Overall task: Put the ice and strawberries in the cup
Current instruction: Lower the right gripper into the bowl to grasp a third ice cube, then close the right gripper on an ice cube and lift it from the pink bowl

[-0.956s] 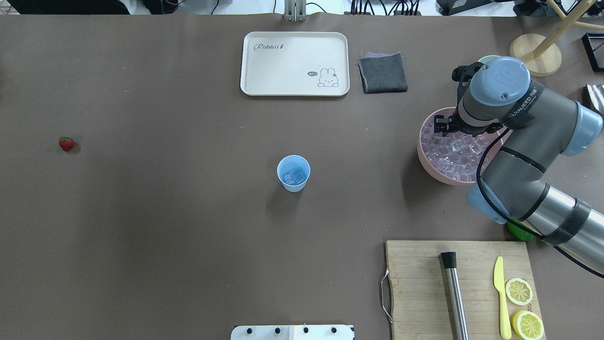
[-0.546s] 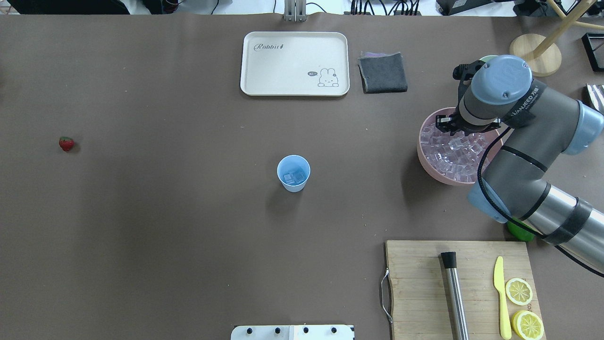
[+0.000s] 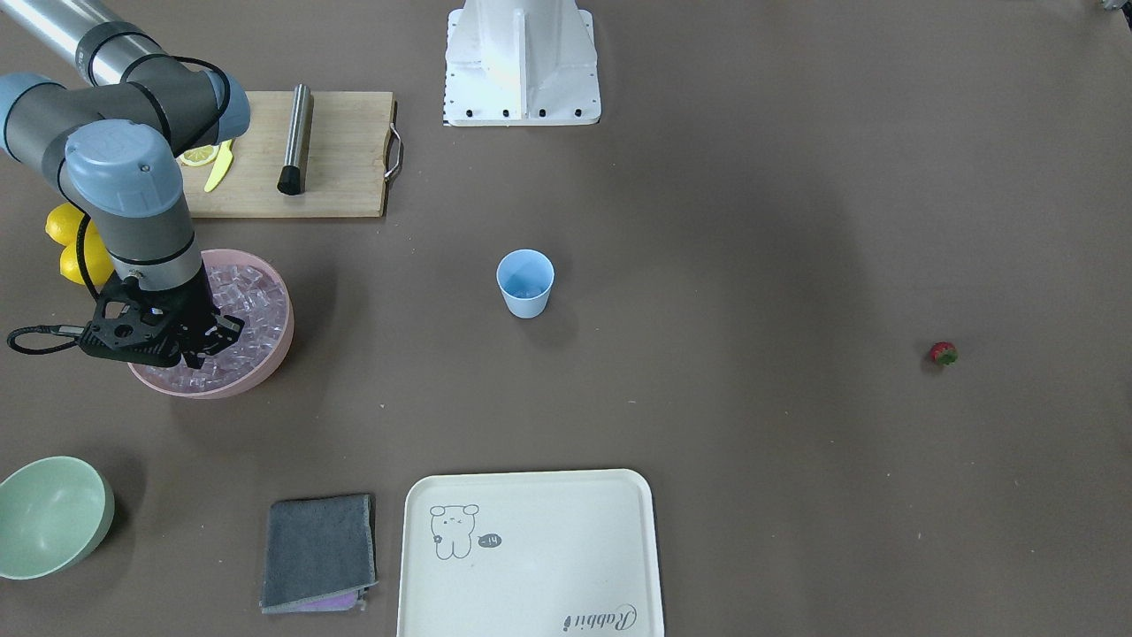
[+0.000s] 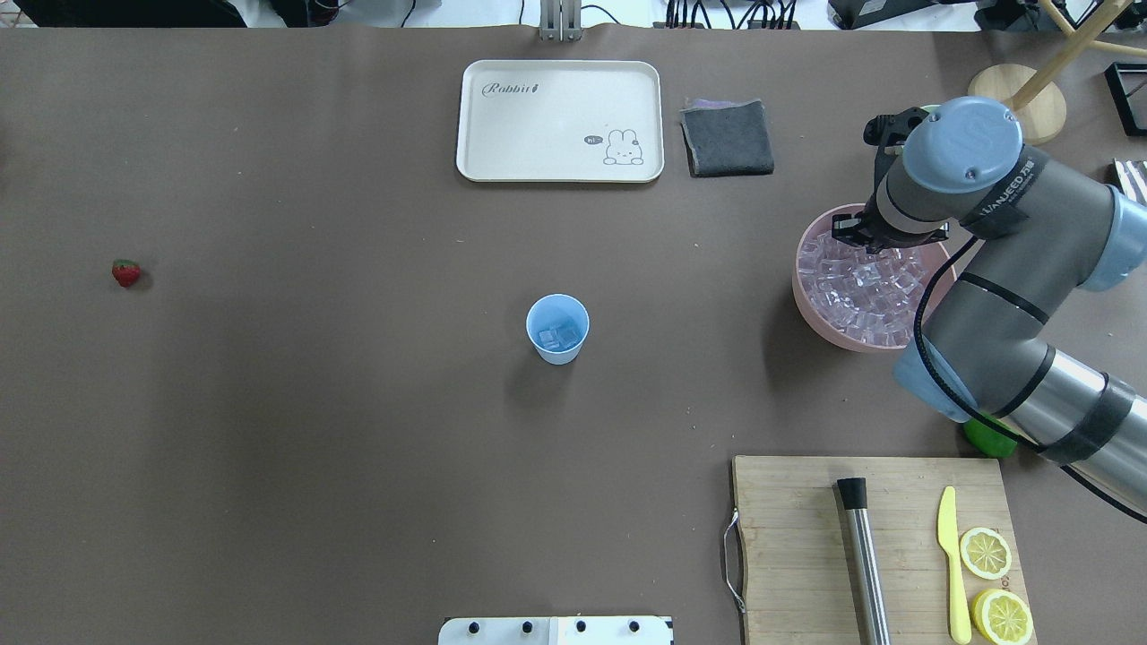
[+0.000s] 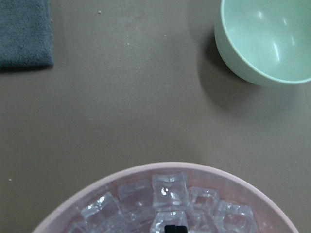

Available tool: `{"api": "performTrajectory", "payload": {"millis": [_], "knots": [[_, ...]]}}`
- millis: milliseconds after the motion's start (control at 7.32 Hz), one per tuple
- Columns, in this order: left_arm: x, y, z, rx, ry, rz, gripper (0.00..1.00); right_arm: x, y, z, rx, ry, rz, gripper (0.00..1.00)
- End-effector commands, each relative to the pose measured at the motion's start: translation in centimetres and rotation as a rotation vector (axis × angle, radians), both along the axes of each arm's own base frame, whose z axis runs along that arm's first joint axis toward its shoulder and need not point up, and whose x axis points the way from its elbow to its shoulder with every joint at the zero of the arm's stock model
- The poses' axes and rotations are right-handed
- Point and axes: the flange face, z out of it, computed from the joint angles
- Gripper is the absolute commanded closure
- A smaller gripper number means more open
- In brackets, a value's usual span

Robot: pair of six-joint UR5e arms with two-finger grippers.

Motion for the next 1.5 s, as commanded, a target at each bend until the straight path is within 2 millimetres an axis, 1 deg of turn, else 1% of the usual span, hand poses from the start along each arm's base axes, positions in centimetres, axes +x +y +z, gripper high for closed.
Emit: {"api": "performTrajectory", "payload": {"millis": [0, 137, 273, 546, 683, 820, 956, 1093, 1366], "knots": [[0.0, 0.0, 0.0, 0.001, 0.000, 0.000, 0.02, 0.8, 0.2, -1.1, 0.008, -0.020, 0.002, 0.56], [0.0, 0.0, 0.0, 0.001, 0.000, 0.000, 0.02, 0.6, 0.6, -1.3, -0.013, -0.046, -0.010, 0.31], [0.0, 0.0, 0.0, 0.001, 0.000, 0.000, 0.02, 0.6, 0.9, -1.2, -0.032, -0.058, -0.006, 0.20], [0.0, 0.1, -0.1, 0.002, 0.000, 0.000, 0.02, 0.7, 1.3, -0.6, -0.099, -0.078, 0.062, 0.19], [0.0, 0.1, -0.1, 0.004, 0.000, 0.000, 0.02, 0.8, 1.5, -0.3, -0.122, -0.085, 0.089, 0.24], [0.0, 0.0, -0.2, 0.005, 0.001, 0.000, 0.02, 0.7, 1.6, -0.6, -0.141, -0.097, 0.112, 0.32], [0.2, -0.1, -0.5, 0.010, 0.001, 0.003, 0.02, 0.6, 1.8, -0.7, -0.163, -0.112, 0.122, 0.37], [0.2, -0.5, -0.9, 0.015, 0.001, 0.003, 0.02, 0.8, 2.0, -0.2, -0.172, -0.109, 0.122, 0.37], [0.2, -0.5, -1.1, 0.018, 0.002, 0.003, 0.02, 0.6, 2.0, 0.3, -0.180, -0.101, 0.121, 0.37]]}}
